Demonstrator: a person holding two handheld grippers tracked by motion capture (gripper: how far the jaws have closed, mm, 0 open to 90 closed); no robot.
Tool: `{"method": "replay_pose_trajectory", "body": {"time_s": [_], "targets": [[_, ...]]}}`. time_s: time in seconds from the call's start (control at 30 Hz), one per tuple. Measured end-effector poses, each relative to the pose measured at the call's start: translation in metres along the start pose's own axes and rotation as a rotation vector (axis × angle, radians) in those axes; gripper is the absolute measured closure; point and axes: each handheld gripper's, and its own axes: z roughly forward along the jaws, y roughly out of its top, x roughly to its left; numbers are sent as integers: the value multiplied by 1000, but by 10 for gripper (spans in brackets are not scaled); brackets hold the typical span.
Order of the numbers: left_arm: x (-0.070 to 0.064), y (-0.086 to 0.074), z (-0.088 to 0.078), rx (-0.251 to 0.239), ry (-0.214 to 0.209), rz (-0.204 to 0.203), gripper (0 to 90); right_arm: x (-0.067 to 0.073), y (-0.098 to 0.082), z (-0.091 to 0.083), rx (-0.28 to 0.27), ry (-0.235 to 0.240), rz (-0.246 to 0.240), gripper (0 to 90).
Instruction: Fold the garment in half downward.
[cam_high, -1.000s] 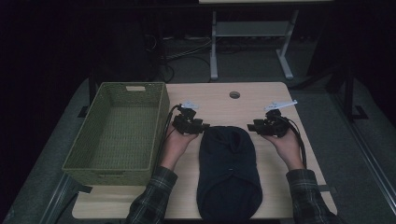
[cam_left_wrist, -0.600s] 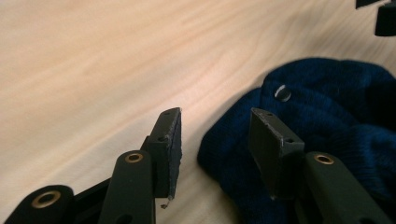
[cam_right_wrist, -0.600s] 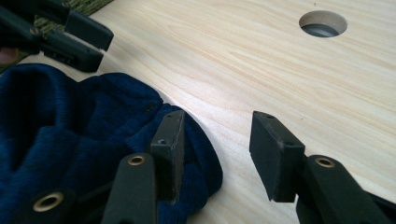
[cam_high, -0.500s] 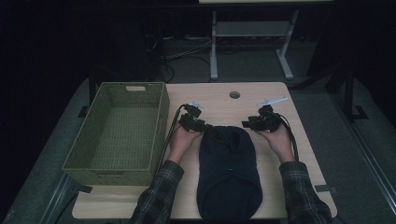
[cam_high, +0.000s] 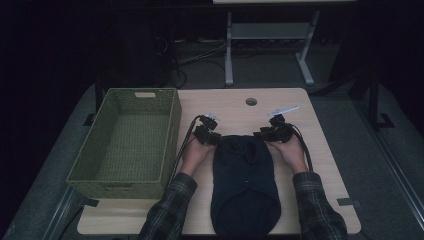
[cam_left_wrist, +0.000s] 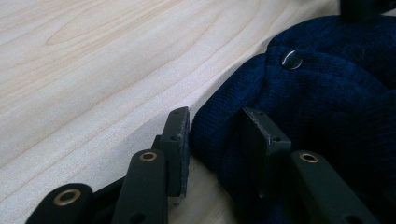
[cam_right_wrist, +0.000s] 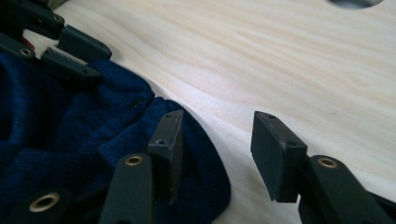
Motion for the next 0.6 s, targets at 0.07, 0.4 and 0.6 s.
{"method": "replay_pose_trajectory", "body": {"time_s": [0.07, 0.4, 0.6], "targets": [[0, 0, 0, 3, -4, 3, 645, 0, -1, 5, 24, 2, -11, 537], [-2, 0, 1, -1, -21, 7, 737, 9, -3, 16, 83, -16, -99, 753], [-3, 1, 1, 11, -17, 25, 770, 10, -2, 16, 97, -12, -87, 847]]}}
